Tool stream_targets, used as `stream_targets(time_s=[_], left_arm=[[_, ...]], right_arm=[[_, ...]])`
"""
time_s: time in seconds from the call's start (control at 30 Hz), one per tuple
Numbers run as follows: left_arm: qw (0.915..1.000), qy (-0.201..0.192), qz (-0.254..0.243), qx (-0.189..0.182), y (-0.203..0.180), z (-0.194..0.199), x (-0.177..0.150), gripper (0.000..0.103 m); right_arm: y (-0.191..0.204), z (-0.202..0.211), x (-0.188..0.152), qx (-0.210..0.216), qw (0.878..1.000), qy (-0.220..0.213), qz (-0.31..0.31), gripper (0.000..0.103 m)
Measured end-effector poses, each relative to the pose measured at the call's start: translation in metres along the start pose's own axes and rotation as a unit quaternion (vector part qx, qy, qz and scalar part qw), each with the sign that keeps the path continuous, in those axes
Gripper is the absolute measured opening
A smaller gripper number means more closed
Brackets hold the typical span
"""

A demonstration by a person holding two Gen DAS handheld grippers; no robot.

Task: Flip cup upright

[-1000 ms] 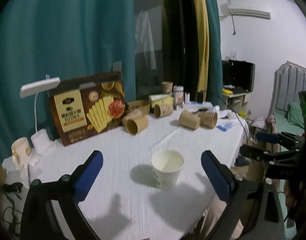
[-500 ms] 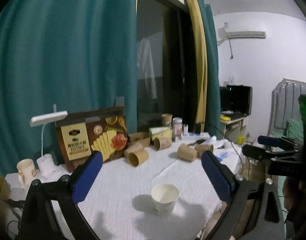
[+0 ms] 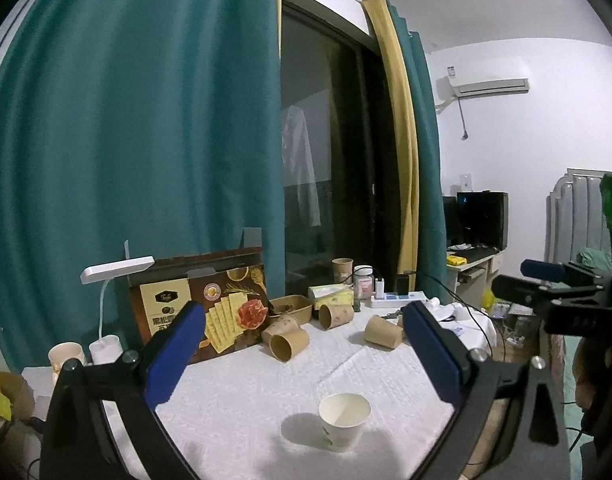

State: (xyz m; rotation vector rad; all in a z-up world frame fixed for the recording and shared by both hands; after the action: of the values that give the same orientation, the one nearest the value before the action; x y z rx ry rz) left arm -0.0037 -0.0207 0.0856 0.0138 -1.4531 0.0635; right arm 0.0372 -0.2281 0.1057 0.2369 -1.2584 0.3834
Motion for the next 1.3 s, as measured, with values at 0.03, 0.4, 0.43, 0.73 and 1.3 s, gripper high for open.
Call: stream_targets(time_s=[0.03,0.4,0.43,0.73,1.3], left_arm=[[1.0000,-0.001,0.002,0.003,0.002,0.000,0.000,0.099],[0.9992,0.003,0.033,0.023,0.033,-0.007,-0.007,0.099],[0.9991,0.005,0.035,0.023,0.035,-0.008,-0.009,0.099],[0.9987,0.021,0.040,0.022,0.045,-0.018,-0.018,0.099],[0.9987,0.026,0.040,0.020,0.042,-0.023,-0.021,0.099]], right_arm=[[0.002,0.000,0.001,0.001,1.000,-0.001,0.001,0.085],[0.018,-0.016,0.004,0.012,1.000,0.002,-0.001,0.091],[0.020,-0.018,0.004,0.013,1.000,0.003,-0.001,0.091],[0.026,-0.033,-0.002,0.017,1.000,0.015,0.001,0.091],[0.025,-0.040,-0.003,0.018,1.000,0.018,-0.001,0.091]])
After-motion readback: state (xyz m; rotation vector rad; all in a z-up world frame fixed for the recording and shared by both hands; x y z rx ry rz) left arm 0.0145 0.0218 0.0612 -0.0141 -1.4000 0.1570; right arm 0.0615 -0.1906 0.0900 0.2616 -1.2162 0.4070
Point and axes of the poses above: each gripper's, at about its wrist camera, not at the fingertips, and z roughly against the way its jaws point, y to its left, x to its top, the point moved 6 cm from there along -z, roughly the way its jaws point, and after that the axes turned 4 degrees about z, right-handed, at the moved point
